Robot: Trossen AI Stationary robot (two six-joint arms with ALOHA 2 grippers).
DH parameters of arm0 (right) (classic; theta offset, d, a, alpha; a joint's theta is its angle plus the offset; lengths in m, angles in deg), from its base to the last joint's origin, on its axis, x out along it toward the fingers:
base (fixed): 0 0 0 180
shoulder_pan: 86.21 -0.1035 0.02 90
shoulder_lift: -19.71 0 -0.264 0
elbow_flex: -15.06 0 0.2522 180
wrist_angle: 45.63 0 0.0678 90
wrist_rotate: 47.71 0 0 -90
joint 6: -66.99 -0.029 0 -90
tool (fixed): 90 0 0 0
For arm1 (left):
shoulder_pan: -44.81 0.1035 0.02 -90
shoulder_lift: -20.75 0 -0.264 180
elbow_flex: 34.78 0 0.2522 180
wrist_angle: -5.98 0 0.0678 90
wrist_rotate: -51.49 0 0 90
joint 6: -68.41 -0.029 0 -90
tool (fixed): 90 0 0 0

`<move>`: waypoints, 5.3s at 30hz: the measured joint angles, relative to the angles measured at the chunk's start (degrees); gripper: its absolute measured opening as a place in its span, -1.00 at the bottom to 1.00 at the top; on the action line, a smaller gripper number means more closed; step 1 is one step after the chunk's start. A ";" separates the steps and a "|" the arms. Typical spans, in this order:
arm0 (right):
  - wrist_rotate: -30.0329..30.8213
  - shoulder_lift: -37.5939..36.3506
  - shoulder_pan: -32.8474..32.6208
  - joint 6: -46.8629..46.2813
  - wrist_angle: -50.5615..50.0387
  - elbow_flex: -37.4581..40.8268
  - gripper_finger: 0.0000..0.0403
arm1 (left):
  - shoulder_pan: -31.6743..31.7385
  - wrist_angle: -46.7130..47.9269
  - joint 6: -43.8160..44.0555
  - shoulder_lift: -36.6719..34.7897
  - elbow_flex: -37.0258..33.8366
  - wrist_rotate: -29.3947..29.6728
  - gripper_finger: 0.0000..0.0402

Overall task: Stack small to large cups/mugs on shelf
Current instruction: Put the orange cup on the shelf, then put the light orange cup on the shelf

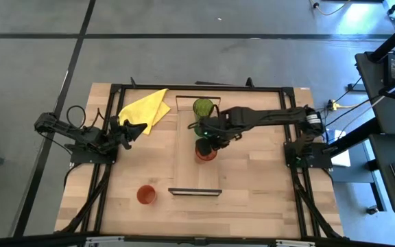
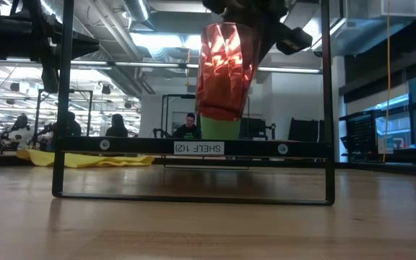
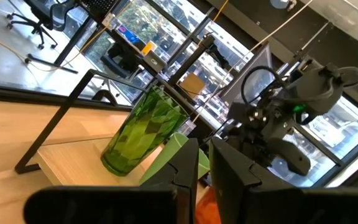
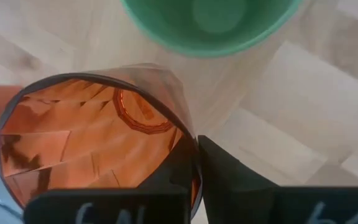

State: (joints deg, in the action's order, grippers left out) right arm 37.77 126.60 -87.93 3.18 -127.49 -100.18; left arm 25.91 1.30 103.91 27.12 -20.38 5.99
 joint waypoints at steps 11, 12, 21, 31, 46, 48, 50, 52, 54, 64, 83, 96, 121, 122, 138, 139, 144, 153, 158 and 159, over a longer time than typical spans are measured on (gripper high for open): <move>0.28 1.48 -0.63 -0.37 0.13 0.50 -0.91 | 0.02 3.50 0.23 0.00 0.00 -1.01 -0.83; 0.66 1.48 -0.63 -0.37 0.11 0.50 -0.91 | 0.00 3.78 0.30 0.00 0.00 -1.28 -0.83; 0.90 2.77 -0.68 -0.56 0.80 0.52 -0.83 | 0.02 1.81 3.01 0.00 0.00 -2.22 -0.83; 2.26 3.84 -0.63 -0.29 1.05 0.55 -0.82 | 0.02 1.75 3.06 0.00 0.00 -3.97 -0.83; 2.91 4.23 -0.66 0.57 1.08 0.57 -0.82 | 0.02 2.01 2.96 0.00 0.00 -3.97 -0.83; 2.91 4.22 -0.66 0.94 1.09 0.57 -0.82 | 0.02 2.05 2.94 0.00 0.00 -3.96 -0.83; 2.96 4.22 -0.66 1.10 1.09 0.57 -0.82 | 0.00 2.09 2.94 0.00 0.00 -3.95 -0.83; 3.14 4.22 -0.66 1.11 1.14 0.57 -0.82 | 0.01 2.14 2.94 -0.02 0.00 -3.95 -0.83; 3.37 4.22 -0.66 1.11 1.16 0.57 -0.81 | 0.01 2.14 2.94 -0.02 0.00 -3.95 -0.83; 3.49 4.22 -0.66 3.92 1.60 -2.93 -0.45 | 0.02 2.42 1.03 -0.01 0.00 -3.93 -0.83; 35.33 4.05 -2.88 20.82 -8.34 -33.56 -0.30 | 1.53 17.75 -2.77 3.24 15.00 -20.92 -0.83; 36.98 0.89 -4.36 25.36 -7.80 -32.96 -0.30 | -5.36 56.47 -0.36 40.65 44.32 -45.57 -0.83; 48.40 -4.09 -15.53 26.64 -15.76 -32.94 -0.30 | -17.12 55.34 19.30 59.25 44.54 -42.00 -0.72; 48.44 -4.09 -15.52 26.64 -16.19 -32.94 -0.30 | -16.94 55.43 19.34 59.25 44.54 -41.93 -0.71; 50.45 -4.55 -15.47 26.67 -20.67 -32.94 -0.30 | -16.30 57.36 19.00 63.79 44.54 -44.73 -0.68; 50.62 -4.71 -15.47 26.67 -20.99 -32.94 -0.30 | -16.07 57.79 18.99 64.19 44.54 -44.57 -0.69; 51.52 -5.98 -15.45 26.64 -21.37 -32.92 -0.30 | -14.74 57.32 18.22 65.77 44.54 -46.51 -0.76; 52.64 -7.87 -15.34 26.56 -21.94 -32.92 -0.30 | -11.35 48.32 18.21 63.71 44.54 -52.73 -0.77; 52.96 -8.35 -15.34 26.58 -21.97 -32.92 -0.30 | -11.10 48.11 18.42 62.27 44.54 -53.88 -0.76; 52.96 -8.44 -15.34 26.58 -21.98 -32.92 -0.30 | -11.10 48.19 18.47 62.10 44.54 -54.46 -0.75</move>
State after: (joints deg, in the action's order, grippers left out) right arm 90.74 118.16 -103.27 29.75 -149.47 -133.09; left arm 14.81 49.49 122.37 89.21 24.17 -48.47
